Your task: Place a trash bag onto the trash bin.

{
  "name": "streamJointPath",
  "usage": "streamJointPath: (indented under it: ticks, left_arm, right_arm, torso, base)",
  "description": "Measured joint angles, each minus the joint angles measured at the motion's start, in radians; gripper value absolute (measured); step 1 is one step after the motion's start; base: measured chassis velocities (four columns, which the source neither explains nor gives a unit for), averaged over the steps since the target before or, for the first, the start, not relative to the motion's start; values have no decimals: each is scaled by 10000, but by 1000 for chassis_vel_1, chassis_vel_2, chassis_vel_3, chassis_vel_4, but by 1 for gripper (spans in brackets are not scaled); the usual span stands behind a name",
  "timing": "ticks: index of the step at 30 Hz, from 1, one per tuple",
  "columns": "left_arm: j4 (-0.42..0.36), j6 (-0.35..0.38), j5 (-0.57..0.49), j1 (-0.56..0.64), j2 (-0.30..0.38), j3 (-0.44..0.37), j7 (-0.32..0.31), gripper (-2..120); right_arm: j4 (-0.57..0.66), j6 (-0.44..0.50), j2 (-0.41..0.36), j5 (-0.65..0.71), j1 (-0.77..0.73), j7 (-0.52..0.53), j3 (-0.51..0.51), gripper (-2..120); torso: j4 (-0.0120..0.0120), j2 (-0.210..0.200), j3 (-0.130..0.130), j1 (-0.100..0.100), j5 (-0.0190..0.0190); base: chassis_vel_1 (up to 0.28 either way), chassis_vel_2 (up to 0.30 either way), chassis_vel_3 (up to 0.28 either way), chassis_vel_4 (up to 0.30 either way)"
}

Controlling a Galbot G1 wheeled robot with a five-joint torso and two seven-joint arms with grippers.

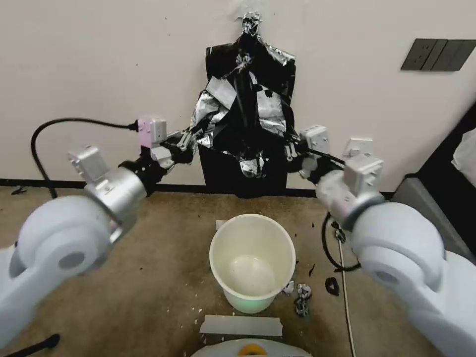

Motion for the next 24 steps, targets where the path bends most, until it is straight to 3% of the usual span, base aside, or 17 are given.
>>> streamJointPath:
  ticks: [9,15,17,24]
  left_arm:
    - [-365,58,1123,2283,-972,-1091,747,0]
    - [-368,65,1721,3185,-1425,-1281,1068,0]
    - [-364,62,2328,3984,-1881,-1395,1484,0]
    - [-349,-1,2898,4530,-2442,-1317,1844,0]
  right_arm:
    - [122,202,-49,-529,-1027,-319,288,0]
    - [119,360,-67,-1119,-2063,-627,507,0]
    - [106,496,-29,-1545,-3097,-877,719,0]
    - [91,773,77,-2133,-3778,-1210,971,0]
  torso:
    - [1,0,1,0,-1]
    - [1,0,1,0,0]
    - [0,0,1,0,1]
    - [1,0,1,0,0]
  base:
    - [0,0,0,0]
    - [0,0,0,0]
    - [0,0,0,0]
    - [0,0,0,0]
